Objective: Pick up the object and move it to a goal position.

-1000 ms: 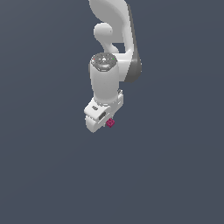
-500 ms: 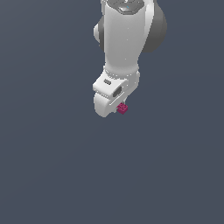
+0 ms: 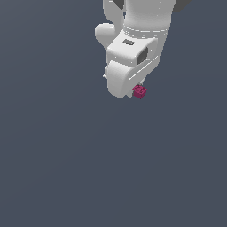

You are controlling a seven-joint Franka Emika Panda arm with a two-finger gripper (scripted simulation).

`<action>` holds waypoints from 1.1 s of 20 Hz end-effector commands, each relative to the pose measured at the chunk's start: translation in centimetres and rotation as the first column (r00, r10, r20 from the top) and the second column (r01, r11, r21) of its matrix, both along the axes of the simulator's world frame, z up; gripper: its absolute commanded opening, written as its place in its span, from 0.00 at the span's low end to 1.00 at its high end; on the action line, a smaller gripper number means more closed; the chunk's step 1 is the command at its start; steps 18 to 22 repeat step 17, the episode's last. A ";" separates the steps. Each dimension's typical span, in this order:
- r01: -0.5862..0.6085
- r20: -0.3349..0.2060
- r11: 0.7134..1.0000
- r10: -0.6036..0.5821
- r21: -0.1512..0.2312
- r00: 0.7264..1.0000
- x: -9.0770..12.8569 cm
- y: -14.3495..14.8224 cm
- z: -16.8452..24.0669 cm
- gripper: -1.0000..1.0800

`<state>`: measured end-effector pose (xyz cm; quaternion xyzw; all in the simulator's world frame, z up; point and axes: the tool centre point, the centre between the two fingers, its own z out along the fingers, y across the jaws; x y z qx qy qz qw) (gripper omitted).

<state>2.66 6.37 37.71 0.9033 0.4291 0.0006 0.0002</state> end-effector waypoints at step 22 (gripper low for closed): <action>0.001 -0.001 1.000 -0.001 0.000 1.000 1.0 2.3 5.7 0.00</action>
